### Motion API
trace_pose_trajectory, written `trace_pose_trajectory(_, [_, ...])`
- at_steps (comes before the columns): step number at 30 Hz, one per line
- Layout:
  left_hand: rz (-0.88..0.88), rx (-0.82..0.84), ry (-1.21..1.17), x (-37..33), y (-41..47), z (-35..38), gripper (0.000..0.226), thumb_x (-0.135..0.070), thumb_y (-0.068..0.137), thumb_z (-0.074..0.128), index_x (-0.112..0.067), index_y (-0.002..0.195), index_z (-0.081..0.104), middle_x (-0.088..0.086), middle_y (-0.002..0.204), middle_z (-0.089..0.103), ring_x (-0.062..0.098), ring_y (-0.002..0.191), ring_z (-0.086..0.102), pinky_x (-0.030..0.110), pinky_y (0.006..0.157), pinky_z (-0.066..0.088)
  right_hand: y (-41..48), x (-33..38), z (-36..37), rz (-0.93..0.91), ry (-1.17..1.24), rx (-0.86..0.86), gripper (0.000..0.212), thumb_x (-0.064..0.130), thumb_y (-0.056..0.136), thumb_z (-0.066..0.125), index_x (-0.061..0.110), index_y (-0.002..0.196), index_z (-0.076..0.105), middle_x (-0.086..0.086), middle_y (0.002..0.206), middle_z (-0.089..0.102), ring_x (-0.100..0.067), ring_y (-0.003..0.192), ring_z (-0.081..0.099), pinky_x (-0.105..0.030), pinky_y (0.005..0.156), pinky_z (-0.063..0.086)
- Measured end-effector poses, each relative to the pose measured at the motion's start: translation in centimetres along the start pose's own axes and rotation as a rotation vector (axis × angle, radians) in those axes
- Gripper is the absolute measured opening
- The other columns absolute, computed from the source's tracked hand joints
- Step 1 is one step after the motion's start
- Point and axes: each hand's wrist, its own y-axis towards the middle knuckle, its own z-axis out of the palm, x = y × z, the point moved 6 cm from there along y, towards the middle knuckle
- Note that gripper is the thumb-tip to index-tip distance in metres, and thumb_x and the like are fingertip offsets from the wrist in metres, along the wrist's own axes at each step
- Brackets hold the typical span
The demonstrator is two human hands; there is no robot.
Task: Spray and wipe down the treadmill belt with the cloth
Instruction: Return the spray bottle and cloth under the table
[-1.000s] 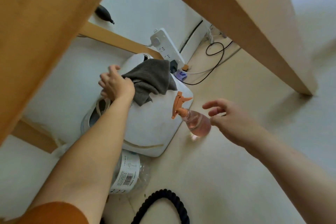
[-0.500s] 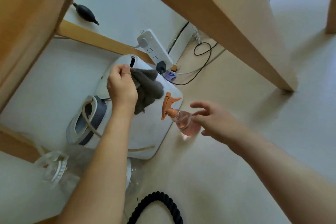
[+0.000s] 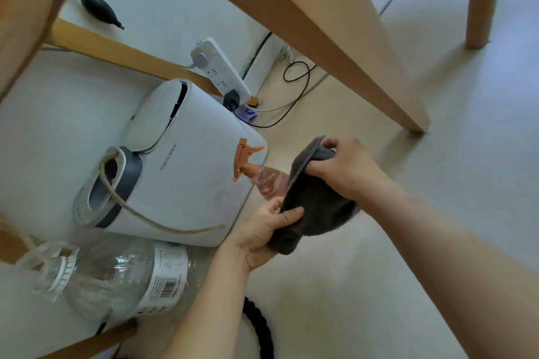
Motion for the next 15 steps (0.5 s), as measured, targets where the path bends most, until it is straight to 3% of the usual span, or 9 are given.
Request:
trace_pose_trajectory(3, [-0.017,-0.135,-0.108,1.3,0.2,-0.2,0.041,-0.040,0.090,0.062,-0.010,0.117,0.065,0.019,0.110,0.070,0.030,0.094,0.067,0.046,0.090,0.053,0.1,-0.1,-0.8,0.033,-0.180,0.121,0.071,0.040,0.076,0.083,0.012,0.133,0.051,-0.006,0.112,0.058,-0.023,0.099,0.056,-0.041,0.093,0.050])
trace_pose_trajectory(5, [0.017,-0.182,-0.271,1.3,0.3,-0.5,0.044,-0.044,0.100,0.045,-0.012,0.123,0.063,0.019,0.115,0.070,0.031,0.099,0.068,0.044,0.085,0.057,-0.1,-1.3,-1.6,0.121,-0.345,0.204,0.090,0.048,0.071,0.085,0.007,0.139,0.044,-0.009,0.124,0.056,-0.025,0.102,0.052,-0.040,0.093,0.048])
trace_pose_trajectory(8, [0.066,-0.226,-0.388,1.3,0.6,-0.9,0.047,-0.043,0.105,0.035,-0.009,0.122,0.062,0.016,0.110,0.071,0.027,0.097,0.068,0.038,0.082,0.055,-0.3,-4.2,-2.9,0.238,-0.550,0.274,0.076,0.046,0.070,0.087,0.002,0.125,0.056,-0.010,0.114,0.061,-0.028,0.100,0.057,-0.036,0.085,0.047])
trace_pose_trajectory(12, [-0.018,-0.267,-0.354,2.5,0.7,-0.6,0.040,-0.037,0.105,0.039,-0.009,0.122,0.061,0.012,0.096,0.069,0.023,0.087,0.064,0.035,0.079,0.052,0.0,-7.2,-3.3,0.262,-0.650,0.303,0.050,0.033,0.070,0.088,0.004,0.107,0.070,-0.009,0.100,0.068,-0.027,0.092,0.063,-0.038,0.083,0.054])
trace_pose_trajectory(15, [-0.067,-0.272,-0.364,3.2,0.4,-0.4,0.040,-0.037,0.102,0.044,-0.009,0.124,0.061,0.013,0.099,0.065,0.024,0.090,0.062,0.037,0.081,0.050,-0.2,-8.2,-4.2,0.298,-0.703,0.316,0.046,0.040,0.072,0.086,0.007,0.099,0.071,-0.008,0.095,0.067,-0.024,0.085,0.061,-0.030,0.060,0.047])
